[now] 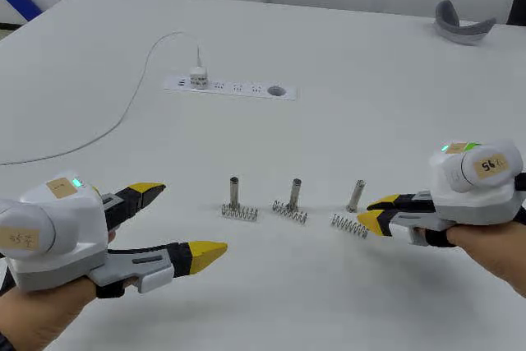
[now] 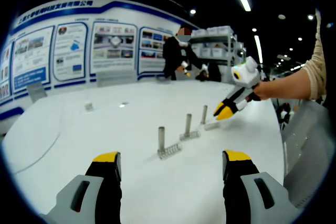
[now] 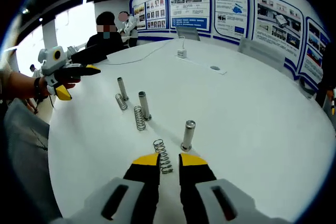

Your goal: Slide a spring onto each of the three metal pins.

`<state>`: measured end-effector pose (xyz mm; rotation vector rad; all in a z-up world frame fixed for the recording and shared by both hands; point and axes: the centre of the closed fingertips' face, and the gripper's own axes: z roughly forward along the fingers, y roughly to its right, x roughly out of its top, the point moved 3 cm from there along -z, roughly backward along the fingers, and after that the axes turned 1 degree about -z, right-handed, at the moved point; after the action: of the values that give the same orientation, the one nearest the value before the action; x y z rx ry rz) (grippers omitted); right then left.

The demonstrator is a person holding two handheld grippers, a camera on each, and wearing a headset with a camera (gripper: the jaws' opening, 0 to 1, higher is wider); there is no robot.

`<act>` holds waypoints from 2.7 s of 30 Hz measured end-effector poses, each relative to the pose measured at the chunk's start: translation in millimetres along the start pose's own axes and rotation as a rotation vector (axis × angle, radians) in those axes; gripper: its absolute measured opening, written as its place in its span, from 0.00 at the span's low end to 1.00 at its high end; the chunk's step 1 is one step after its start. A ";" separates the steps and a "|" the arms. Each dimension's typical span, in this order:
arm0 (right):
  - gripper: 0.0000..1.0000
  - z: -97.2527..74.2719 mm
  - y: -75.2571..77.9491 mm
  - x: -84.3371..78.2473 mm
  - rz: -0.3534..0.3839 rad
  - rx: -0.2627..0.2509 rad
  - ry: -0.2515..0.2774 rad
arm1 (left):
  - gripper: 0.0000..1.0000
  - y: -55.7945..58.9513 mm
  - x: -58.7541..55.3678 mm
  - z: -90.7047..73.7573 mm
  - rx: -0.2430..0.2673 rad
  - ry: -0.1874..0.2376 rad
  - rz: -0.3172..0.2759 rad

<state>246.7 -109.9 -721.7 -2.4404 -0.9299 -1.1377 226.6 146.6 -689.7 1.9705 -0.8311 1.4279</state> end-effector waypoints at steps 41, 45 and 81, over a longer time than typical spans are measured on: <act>0.11 8.6 -12.5 -16.6 -0.120 0.101 -0.054 | 0.77 11.2 -7.1 1.6 -0.031 -0.025 -0.004; 0.11 5.1 -17.3 -12.7 -0.137 0.116 -0.050 | 0.76 17.3 -7.4 4.3 -0.047 -0.029 -0.002; 0.11 4.1 -87.7 27.5 -0.307 0.334 -0.035 | 0.54 70.9 -9.4 44.4 -0.254 -0.061 0.074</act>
<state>204.1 -30.3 -704.1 -2.1028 -1.4175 -0.9396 197.8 68.9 -704.9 1.8133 -1.0675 1.2394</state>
